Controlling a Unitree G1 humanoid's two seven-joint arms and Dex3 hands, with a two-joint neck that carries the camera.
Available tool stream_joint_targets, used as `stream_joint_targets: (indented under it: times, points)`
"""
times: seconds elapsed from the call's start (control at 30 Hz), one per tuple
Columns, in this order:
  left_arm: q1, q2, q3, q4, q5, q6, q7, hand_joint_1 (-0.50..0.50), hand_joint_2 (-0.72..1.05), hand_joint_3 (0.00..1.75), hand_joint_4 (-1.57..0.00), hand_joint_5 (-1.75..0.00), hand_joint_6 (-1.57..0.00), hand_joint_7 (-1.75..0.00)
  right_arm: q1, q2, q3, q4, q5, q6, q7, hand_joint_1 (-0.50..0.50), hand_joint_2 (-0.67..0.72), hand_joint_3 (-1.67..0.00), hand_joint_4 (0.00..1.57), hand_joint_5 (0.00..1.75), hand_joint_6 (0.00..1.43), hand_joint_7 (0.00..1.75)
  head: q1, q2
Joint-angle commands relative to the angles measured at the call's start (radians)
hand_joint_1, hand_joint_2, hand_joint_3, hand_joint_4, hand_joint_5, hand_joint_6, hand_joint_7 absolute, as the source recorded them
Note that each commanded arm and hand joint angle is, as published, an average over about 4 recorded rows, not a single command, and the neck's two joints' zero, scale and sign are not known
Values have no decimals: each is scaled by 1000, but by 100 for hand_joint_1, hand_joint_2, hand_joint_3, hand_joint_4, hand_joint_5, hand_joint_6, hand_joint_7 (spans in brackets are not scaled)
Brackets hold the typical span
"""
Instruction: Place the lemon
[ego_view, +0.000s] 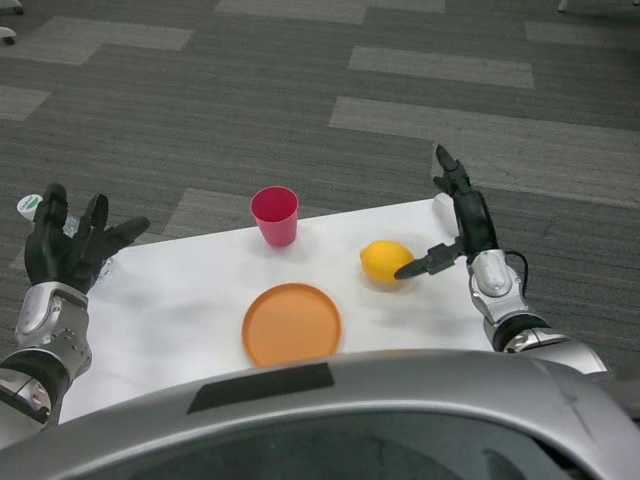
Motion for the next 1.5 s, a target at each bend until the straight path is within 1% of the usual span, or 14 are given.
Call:
stream_joint_targets:
  times: [0.03,0.07,0.13,0.23,0.37,0.5,0.6,0.67,0.73,0.8,0.93,1.13,1.27,1.5]
  points:
    - [-8,4,6,-3,5,3,1,50,105,9,0,0,-3,0,4,31,18,-9,150,-65,20,3,-3,-24,0,29,0,0,-7,10]
    - [-8,4,6,-2,5,3,1,50,105,9,0,0,-3,0,5,42,27,-16,201,-82,24,4,-3,-24,0,29,0,0,-8,15]
    - [-8,4,6,-3,5,3,1,50,105,9,0,0,-3,0,7,45,38,-37,214,-83,19,5,-3,-24,0,32,0,0,-3,25]
    - [-8,4,6,-4,5,2,1,50,105,9,0,0,-3,0,9,45,48,-74,215,-83,19,8,-3,-24,0,39,0,5,12,27]
    - [-8,6,7,-5,5,2,1,50,105,9,0,0,-3,0,12,45,62,-118,215,-83,19,8,-3,-24,0,39,0,7,28,27]
    - [-6,6,13,-5,5,2,0,50,105,9,0,0,-3,0,13,42,70,-141,215,-83,19,8,-3,-32,0,39,0,7,44,51]
    - [-5,6,14,-6,5,2,-1,50,105,9,0,0,-3,0,13,41,71,-151,216,-83,19,8,-3,-32,0,46,0,7,60,55]
    - [-4,6,15,-7,6,2,-1,50,105,9,-2,0,-3,0,13,41,73,-158,217,-83,19,10,-3,-32,0,53,0,7,86,51]
    - [-3,6,15,-8,7,2,-1,50,105,9,-4,0,-3,0,13,41,80,-161,218,-82,18,12,-3,-32,0,58,0,7,109,63]
    - [0,7,17,-9,7,2,-1,50,105,9,-4,0,-3,0,12,41,85,-162,218,-82,18,12,-3,-32,0,58,0,7,120,75]
    - [6,6,20,-9,7,2,-1,50,105,9,-4,0,-3,0,11,41,87,-164,218,-81,18,12,-3,-32,0,68,0,7,125,92]
    - [6,6,22,-9,7,0,0,50,105,9,-4,0,-3,0,11,38,86,-169,219,-81,18,12,-3,-32,0,68,0,7,122,98]
    - [6,6,25,-9,7,-1,-1,50,105,9,-4,0,-3,0,11,36,86,-177,219,-82,18,8,-3,-32,0,68,0,7,116,109]
    - [7,5,27,-10,7,-3,-1,50,105,9,-4,0,0,0,11,32,86,-182,220,-81,18,4,-3,-32,0,68,0,7,133,121]
